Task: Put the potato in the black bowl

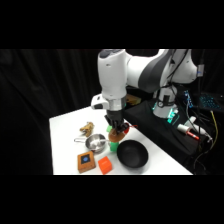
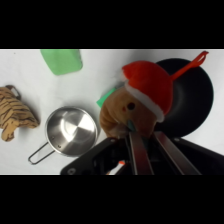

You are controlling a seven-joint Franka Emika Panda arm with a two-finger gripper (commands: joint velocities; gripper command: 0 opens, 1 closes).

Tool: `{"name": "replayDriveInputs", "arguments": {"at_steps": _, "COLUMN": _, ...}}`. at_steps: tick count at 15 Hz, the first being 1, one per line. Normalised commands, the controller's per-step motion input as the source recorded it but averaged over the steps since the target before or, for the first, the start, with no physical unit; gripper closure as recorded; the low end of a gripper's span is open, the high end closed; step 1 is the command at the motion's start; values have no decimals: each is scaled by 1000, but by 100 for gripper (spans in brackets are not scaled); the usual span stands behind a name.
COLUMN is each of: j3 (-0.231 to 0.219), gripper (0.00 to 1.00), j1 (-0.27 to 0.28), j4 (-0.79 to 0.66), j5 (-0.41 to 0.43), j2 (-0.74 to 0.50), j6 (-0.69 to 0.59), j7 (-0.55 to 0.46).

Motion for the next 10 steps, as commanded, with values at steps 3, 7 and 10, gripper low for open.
{"name": "replayDriveInputs", "arguments": {"at_steps": 3, "j3": 115, "gripper": 95, "j1": 140, "j4": -311, "j5": -211, "j2": -198, "j6": 212, "j7": 158}}
{"name": "replayDriveInputs", "arguments": {"at_steps": 7, "j3": 93, "gripper": 95, "j1": 100, "j4": -237, "j5": -161, "j2": -135, "j6": 216, "j7": 113}}
{"name": "replayDriveInputs", "arguments": {"at_steps": 10, "j3": 41, "gripper": 61, "j1": 59, "j4": -169, "j5": -219, "j2": -44, "j6": 312, "j7": 72}}
